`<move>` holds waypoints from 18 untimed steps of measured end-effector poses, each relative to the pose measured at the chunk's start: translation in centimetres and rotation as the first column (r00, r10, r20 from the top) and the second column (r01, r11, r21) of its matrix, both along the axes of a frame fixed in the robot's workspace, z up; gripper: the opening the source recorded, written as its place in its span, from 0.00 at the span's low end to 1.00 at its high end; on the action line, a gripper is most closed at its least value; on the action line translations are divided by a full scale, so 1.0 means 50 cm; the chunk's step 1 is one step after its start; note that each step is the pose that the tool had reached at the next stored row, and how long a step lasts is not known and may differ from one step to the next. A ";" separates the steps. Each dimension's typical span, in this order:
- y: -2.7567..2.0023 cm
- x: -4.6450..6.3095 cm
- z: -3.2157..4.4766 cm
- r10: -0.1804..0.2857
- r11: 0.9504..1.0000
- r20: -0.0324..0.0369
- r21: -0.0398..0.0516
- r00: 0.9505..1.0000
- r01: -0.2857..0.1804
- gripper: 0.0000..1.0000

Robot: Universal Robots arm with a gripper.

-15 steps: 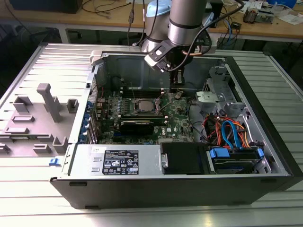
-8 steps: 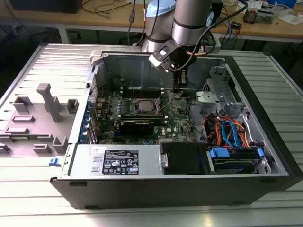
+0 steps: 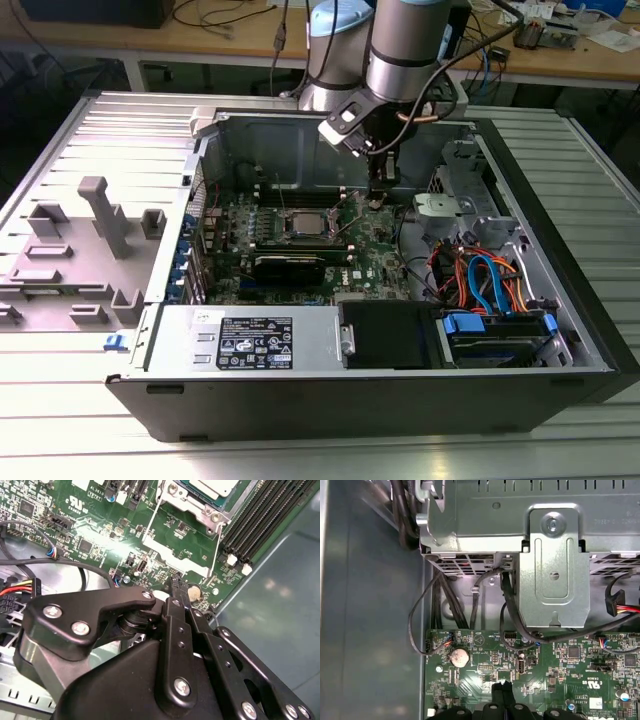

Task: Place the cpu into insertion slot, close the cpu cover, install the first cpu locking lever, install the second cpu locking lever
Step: 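Close the cpu cover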

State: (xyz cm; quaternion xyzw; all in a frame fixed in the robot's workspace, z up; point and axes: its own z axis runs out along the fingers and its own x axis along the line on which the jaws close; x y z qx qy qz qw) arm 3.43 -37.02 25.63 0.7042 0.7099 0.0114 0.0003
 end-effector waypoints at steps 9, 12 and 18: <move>-0.0052 -0.013 -0.021 0.013 1.000 -0.008 0.000 1.000 -0.013 0.11; -0.0052 -0.013 -0.021 0.013 1.000 -0.008 -0.001 1.000 -0.013 0.11; -0.0052 -0.014 -0.021 0.013 1.000 -0.008 -0.001 1.000 -0.013 0.11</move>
